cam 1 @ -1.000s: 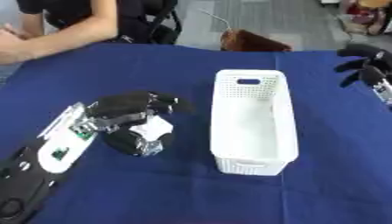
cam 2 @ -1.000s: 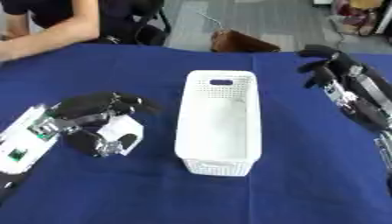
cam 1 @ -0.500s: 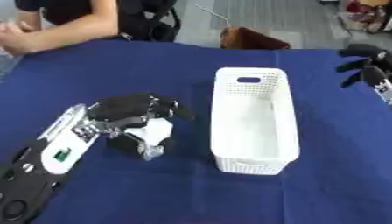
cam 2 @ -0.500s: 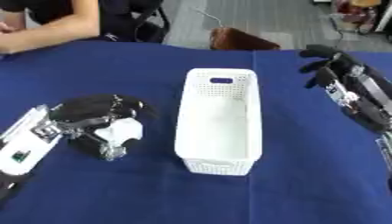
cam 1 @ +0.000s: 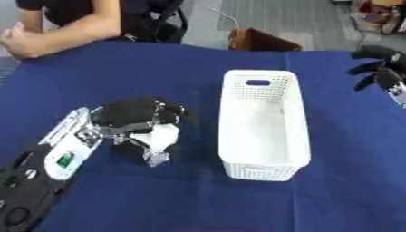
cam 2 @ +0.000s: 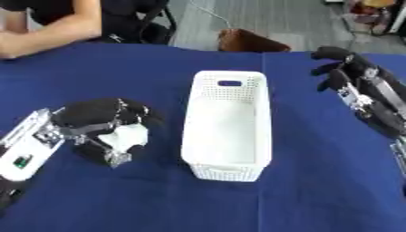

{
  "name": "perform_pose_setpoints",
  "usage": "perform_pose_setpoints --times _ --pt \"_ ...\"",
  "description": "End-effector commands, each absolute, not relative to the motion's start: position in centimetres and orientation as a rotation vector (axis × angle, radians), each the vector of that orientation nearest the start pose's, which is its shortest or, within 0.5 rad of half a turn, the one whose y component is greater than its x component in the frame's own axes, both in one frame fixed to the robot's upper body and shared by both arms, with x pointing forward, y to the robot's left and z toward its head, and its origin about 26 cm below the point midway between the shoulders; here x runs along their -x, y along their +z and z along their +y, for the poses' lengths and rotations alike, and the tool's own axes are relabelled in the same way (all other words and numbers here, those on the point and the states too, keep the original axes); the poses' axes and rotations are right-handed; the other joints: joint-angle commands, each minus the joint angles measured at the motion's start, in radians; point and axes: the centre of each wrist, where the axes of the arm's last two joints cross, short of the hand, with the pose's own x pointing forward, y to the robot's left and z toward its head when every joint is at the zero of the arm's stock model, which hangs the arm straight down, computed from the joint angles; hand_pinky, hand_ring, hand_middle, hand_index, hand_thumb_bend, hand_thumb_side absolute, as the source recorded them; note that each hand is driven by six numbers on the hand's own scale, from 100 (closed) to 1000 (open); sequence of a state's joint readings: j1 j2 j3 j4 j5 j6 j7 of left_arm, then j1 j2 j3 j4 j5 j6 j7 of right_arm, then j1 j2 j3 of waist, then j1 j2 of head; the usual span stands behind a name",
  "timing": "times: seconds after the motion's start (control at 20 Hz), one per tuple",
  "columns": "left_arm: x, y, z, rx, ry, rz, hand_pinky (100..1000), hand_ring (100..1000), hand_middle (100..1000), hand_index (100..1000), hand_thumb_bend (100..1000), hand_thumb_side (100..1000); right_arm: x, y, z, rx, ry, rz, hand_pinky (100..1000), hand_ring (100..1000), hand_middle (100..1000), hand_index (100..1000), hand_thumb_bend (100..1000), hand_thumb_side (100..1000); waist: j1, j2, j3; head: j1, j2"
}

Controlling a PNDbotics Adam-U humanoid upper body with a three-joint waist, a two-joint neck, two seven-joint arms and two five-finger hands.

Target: Pick up objects on the table and place them in the box.

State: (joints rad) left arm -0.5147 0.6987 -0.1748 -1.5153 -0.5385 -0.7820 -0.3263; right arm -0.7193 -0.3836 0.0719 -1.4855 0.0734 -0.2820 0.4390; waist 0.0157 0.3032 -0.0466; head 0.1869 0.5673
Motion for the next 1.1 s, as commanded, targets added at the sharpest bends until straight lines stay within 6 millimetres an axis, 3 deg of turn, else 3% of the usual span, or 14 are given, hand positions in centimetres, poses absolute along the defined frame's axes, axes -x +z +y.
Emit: perform_pose_setpoints --times 0.05,0.1,0.15,0.2,0.3,0.4,0.45,0.6,0.65,1.1 --pt "-37.8 19.9 33.6 0.685 2.364 2.302 520 616 732 848 100 307 -40.6 24.6 -24.5 0.052 1.107 -2.278 620 770 856 945 143 822 -0.001 -0.015 -0.002 0.008 -0.016" --pt "-37.9 19.8 33.8 0.711 2.353 2.315 348 496 638 780 100 247 -40.6 24.6 -24.5 0.052 1.107 -2.279 619 770 856 945 142 823 -0.002 -0.015 -0.002 0.008 -0.016" --pt "-38.0 19.7 33.9 0.735 2.329 2.339 379 515 656 791 100 248 -40.6 24.6 -24.5 0.052 1.106 -2.280 619 770 856 945 143 823 -0.002 -0.015 -0.003 0.008 -0.016" --pt "-38.0 19.6 34.0 0.753 2.310 2.353 100 242 464 626 100 244 -40.6 24.6 -24.5 0.052 1.106 -2.280 619 770 856 945 142 823 -0.002 -0.014 -0.003 0.009 -0.016" --pt "-38.1 19.5 34.0 0.797 2.227 2.410 100 100 285 451 100 248 -40.6 24.6 -24.4 0.051 1.105 -2.281 619 770 856 945 140 823 -0.002 -0.013 -0.002 0.008 -0.016" --pt "-38.2 19.4 33.9 0.830 2.144 2.450 100 100 104 273 100 255 -40.6 24.6 -24.4 0.051 1.106 -2.281 619 770 855 945 137 825 -0.003 -0.012 -0.002 0.008 -0.015" --pt "-38.2 19.3 33.9 0.841 2.087 2.481 100 100 100 195 100 265 -40.6 24.7 -24.4 0.051 1.105 -2.282 619 770 856 945 133 827 -0.003 -0.012 -0.001 0.008 -0.014" --pt "-38.3 18.8 33.8 0.852 1.975 2.535 100 100 100 106 100 317 -40.7 24.7 -24.4 0.051 1.106 -2.282 619 770 855 945 130 828 -0.004 -0.011 -0.001 0.009 -0.014" --pt "-38.4 18.5 33.7 0.844 1.966 2.538 100 100 100 100 100 360 -40.7 24.7 -24.4 0.051 1.106 -2.282 620 770 856 945 128 828 -0.004 -0.011 -0.002 0.010 -0.014" --pt "-38.8 16.9 33.6 0.695 2.029 2.567 100 100 100 100 100 473 -40.7 24.7 -24.4 0.051 1.103 -2.284 621 770 856 946 121 831 -0.008 -0.012 -0.001 0.011 -0.014"
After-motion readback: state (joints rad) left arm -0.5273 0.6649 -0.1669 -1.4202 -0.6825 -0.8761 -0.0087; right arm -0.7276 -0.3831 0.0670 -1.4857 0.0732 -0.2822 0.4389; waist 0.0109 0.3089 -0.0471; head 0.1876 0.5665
